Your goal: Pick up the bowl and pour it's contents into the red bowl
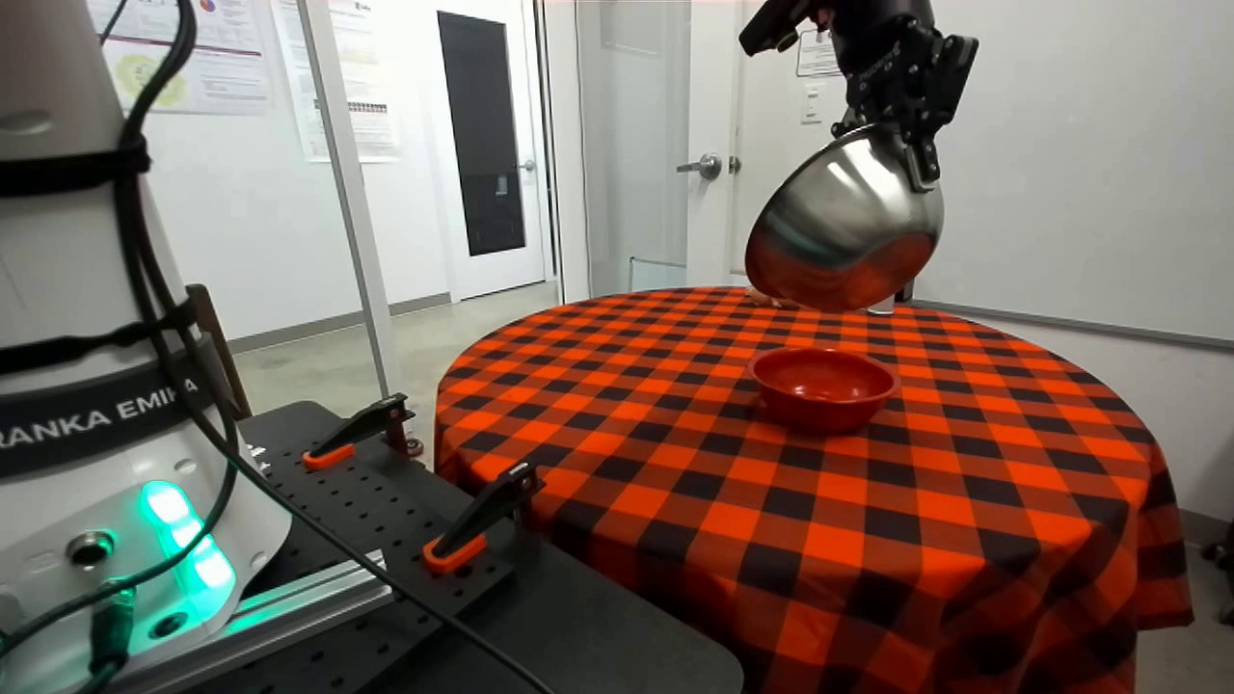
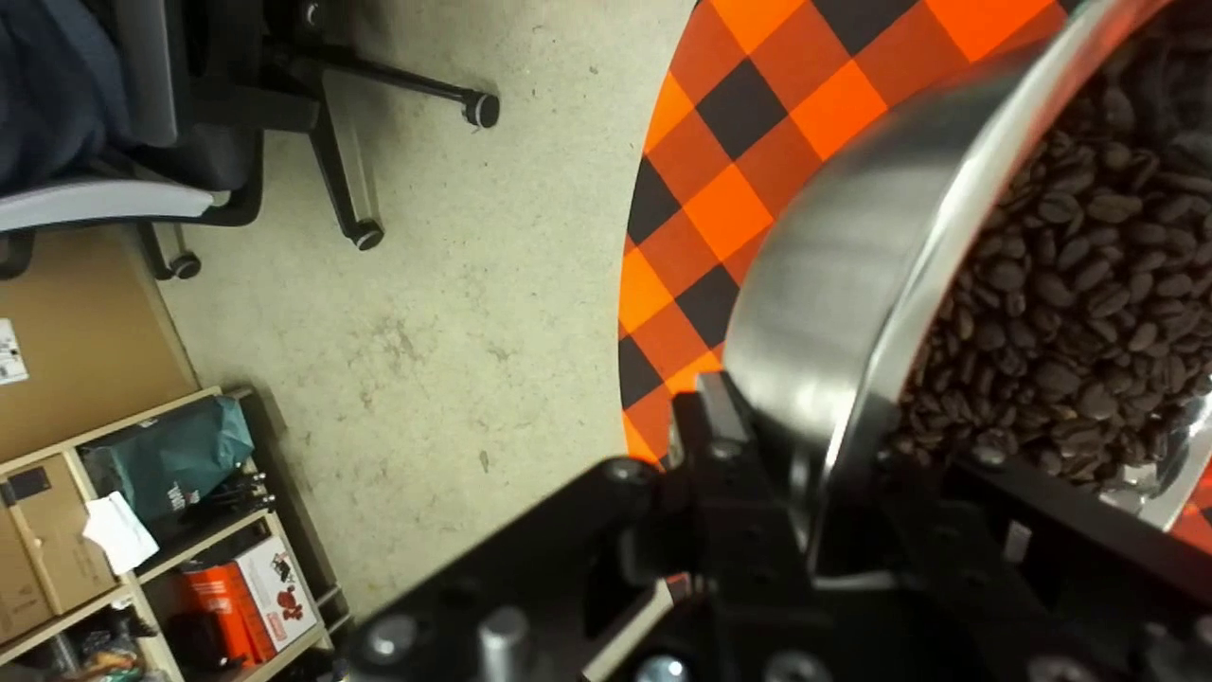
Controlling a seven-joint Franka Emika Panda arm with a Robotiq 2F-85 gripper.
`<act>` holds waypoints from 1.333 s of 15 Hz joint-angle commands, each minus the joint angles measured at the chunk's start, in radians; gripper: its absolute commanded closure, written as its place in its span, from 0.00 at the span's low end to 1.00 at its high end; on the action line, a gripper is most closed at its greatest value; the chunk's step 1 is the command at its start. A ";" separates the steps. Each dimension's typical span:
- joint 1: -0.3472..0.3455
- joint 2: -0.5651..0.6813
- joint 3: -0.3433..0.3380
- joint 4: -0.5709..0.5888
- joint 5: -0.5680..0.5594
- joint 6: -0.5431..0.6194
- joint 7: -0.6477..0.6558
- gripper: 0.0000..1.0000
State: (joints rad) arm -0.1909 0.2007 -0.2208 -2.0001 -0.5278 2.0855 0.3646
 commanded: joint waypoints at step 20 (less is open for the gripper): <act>0.120 0.081 0.044 0.088 -0.359 -0.221 0.303 0.98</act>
State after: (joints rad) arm -0.0887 0.2575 -0.1859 -1.9511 -0.8455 1.9099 0.6455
